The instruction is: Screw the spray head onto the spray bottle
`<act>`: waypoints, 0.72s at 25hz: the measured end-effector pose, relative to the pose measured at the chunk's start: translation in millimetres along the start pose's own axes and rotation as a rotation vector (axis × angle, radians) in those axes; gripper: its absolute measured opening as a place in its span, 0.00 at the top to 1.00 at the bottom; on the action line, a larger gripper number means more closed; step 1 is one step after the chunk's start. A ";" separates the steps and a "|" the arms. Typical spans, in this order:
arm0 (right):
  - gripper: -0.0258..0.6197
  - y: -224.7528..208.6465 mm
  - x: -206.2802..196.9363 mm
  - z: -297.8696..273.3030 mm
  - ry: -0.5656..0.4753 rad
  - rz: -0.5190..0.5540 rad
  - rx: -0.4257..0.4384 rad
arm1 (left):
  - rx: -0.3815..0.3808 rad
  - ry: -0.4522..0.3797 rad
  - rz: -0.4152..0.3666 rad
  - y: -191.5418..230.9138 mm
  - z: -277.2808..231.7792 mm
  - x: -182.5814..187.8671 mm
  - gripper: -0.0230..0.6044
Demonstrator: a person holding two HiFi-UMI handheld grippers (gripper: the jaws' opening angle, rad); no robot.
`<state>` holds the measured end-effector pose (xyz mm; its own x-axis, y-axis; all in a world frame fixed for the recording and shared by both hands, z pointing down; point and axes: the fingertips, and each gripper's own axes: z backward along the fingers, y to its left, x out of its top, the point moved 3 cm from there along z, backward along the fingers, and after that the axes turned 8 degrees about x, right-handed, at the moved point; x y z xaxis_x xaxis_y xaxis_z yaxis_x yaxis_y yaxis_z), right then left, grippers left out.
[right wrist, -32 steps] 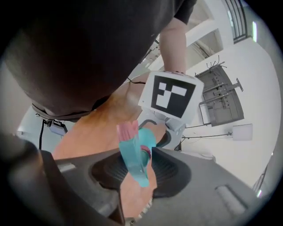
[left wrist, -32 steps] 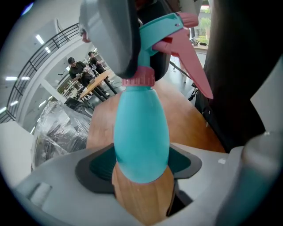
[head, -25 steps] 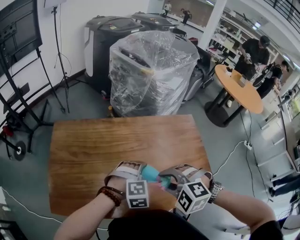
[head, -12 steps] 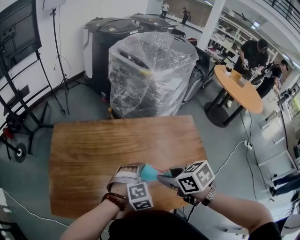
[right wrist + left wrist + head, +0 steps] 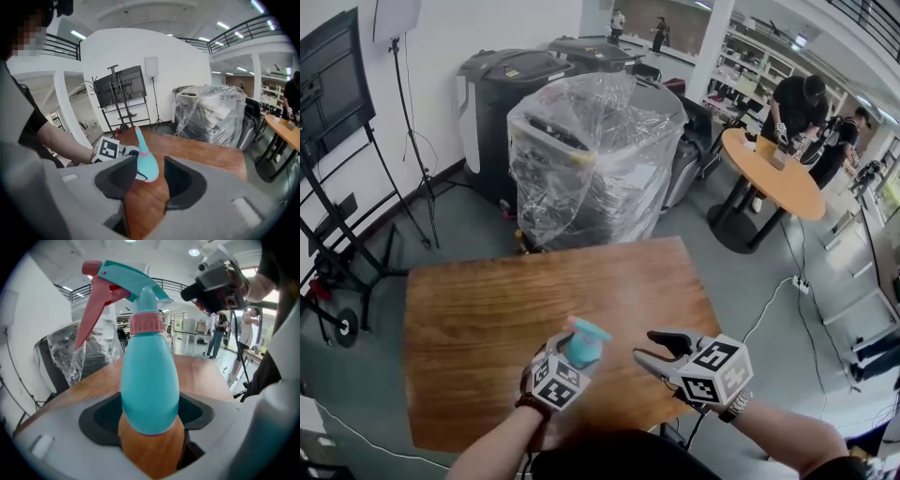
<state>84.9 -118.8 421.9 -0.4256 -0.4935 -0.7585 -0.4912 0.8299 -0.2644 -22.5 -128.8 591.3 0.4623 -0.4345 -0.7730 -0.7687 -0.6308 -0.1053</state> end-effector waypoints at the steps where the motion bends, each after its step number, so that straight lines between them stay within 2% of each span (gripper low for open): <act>1: 0.70 -0.6 -3.9 1.9 -0.004 -0.009 -0.006 | 0.012 -0.011 0.037 4.8 -4.0 -1.9 0.35; 6: 0.70 0.4 -25.3 6.6 -0.008 -0.042 -0.023 | 0.056 -0.042 0.122 19.2 -25.5 -3.7 0.35; 14: 0.76 0.4 -35.2 14.0 -0.041 -0.007 -0.073 | 0.135 -0.035 0.105 27.7 -54.4 -7.3 0.35; 18: 0.85 -5.6 -37.8 16.0 -0.052 -0.006 -0.104 | 0.160 -0.023 0.103 30.1 -61.6 -12.8 0.35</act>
<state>115.9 -100.6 442.5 -0.3838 -0.4824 -0.7874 -0.5710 0.7941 -0.2082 -24.3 -181.8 636.5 0.3691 -0.4754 -0.7986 -0.8725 -0.4732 -0.1216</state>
